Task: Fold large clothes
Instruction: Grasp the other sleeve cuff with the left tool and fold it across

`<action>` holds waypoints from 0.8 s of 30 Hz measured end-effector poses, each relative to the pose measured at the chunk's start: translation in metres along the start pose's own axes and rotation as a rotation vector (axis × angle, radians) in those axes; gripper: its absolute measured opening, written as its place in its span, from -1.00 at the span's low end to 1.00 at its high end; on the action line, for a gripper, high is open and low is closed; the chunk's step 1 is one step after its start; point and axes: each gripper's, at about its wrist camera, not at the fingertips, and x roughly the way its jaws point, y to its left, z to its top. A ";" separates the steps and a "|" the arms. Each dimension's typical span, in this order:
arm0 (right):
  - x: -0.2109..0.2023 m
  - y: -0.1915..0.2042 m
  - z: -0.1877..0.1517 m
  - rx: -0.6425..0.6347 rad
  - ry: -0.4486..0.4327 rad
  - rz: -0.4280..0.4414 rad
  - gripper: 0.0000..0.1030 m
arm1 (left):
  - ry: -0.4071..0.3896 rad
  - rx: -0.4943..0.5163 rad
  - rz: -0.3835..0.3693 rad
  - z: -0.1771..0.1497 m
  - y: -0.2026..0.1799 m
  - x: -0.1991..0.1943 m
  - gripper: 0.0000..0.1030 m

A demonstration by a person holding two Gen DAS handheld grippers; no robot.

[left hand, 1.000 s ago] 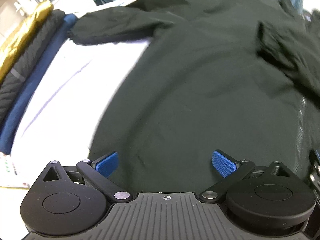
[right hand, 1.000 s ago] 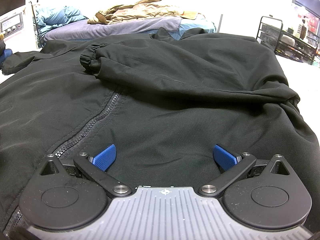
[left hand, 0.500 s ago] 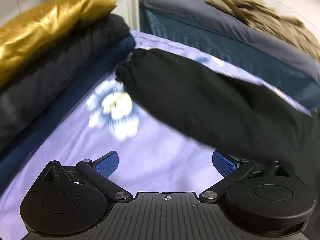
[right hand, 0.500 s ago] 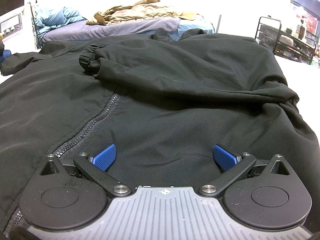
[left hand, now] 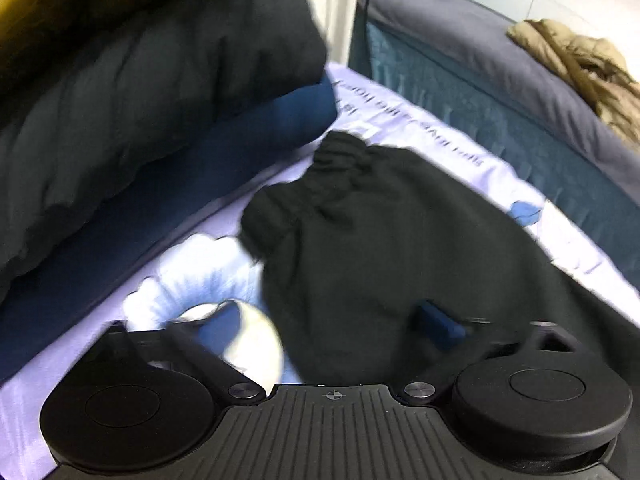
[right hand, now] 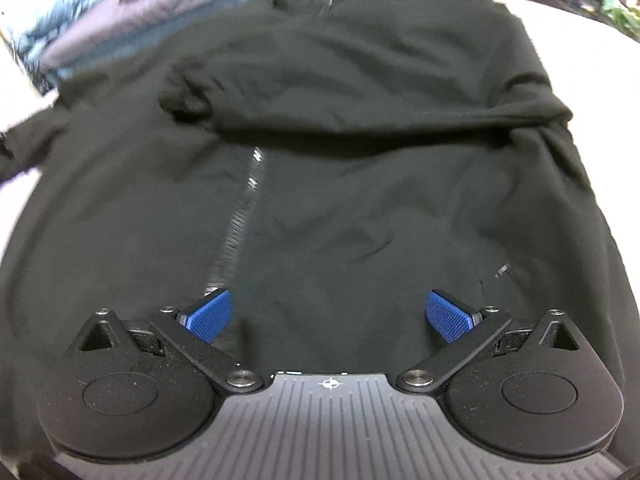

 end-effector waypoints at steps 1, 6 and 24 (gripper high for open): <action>-0.007 -0.001 -0.002 0.015 -0.007 0.013 0.98 | -0.011 0.007 -0.011 0.001 -0.005 -0.004 0.90; -0.023 -0.015 -0.004 0.109 -0.009 0.029 0.71 | -0.044 -0.039 -0.158 0.004 -0.036 -0.040 0.08; -0.063 -0.109 -0.001 0.386 -0.187 0.017 0.82 | -0.002 0.917 -0.757 -0.339 -0.387 -0.274 0.14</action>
